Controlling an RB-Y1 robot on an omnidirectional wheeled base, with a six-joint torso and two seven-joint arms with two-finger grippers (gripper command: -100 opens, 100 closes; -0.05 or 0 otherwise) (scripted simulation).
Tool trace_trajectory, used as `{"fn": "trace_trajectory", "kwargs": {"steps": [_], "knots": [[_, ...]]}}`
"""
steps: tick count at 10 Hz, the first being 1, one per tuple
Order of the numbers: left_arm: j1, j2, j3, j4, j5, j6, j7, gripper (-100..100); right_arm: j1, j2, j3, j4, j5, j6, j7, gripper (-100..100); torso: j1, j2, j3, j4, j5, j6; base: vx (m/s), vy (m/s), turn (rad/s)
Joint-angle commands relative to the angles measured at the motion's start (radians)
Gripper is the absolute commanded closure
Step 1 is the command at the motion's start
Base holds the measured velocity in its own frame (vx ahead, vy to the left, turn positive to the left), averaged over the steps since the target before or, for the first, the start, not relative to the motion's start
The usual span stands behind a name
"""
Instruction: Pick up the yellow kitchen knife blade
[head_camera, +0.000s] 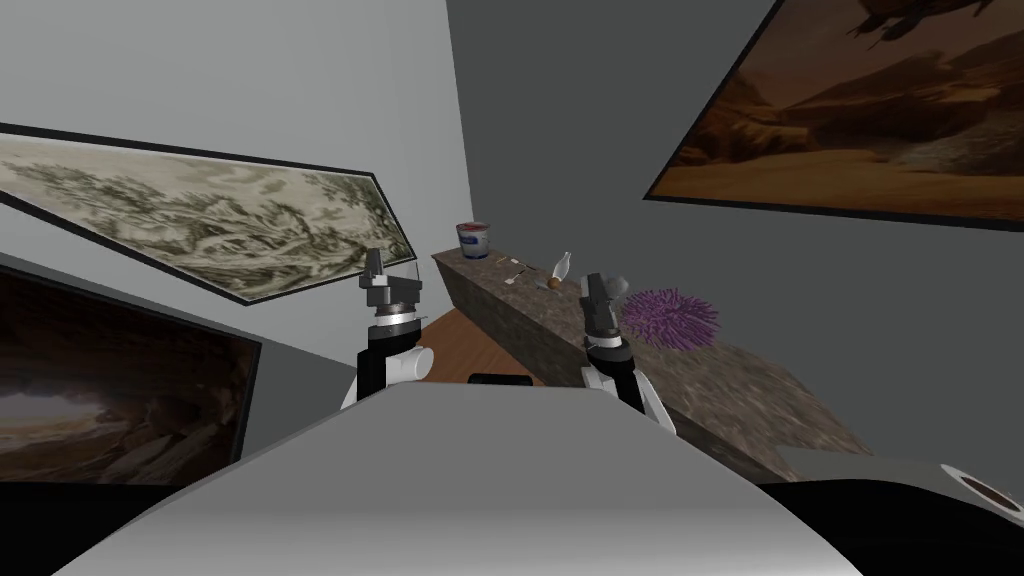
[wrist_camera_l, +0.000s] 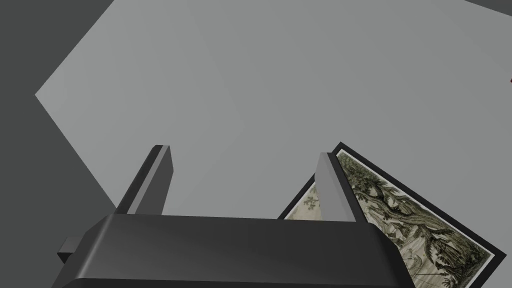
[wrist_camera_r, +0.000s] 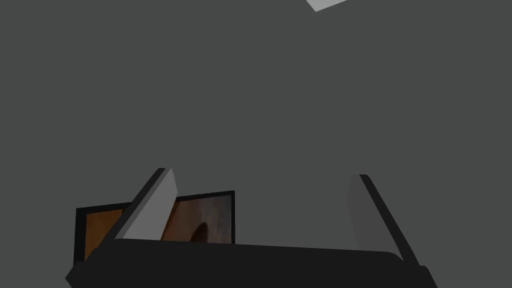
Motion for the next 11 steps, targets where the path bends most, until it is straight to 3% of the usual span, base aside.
{"fn": "trace_trajectory", "kwargs": {"steps": [1, 6, 11], "knots": [[0.000, 0.000, 0.000, 0.000, 0.000, 0.000, 0.000, 0, 0.015, -0.050, 0.018, 0.013, 0.027, 0.013, 0.047, -100, 0.000, 0.000, 0.000, 0.000, 0.000, 0.000, -0.058, 0.007, 0.172], [0.000, 0.000, 0.000, 0.000, 0.000, 0.000, 0.000, 0, 0.035, -0.186, 0.042, 0.031, 0.064, 0.029, 0.110, -100, 0.001, 0.000, 0.000, 0.000, 0.000, 0.000, -0.041, 0.016, 0.082], [0.000, 0.000, 0.000, 0.000, 0.000, 0.000, 0.000, 0, 0.067, -0.335, 0.085, 0.062, 0.122, 0.052, 0.212, -100, 0.000, 0.000, 0.000, 0.000, 0.000, 0.000, -0.039, 0.017, 0.106]]}}
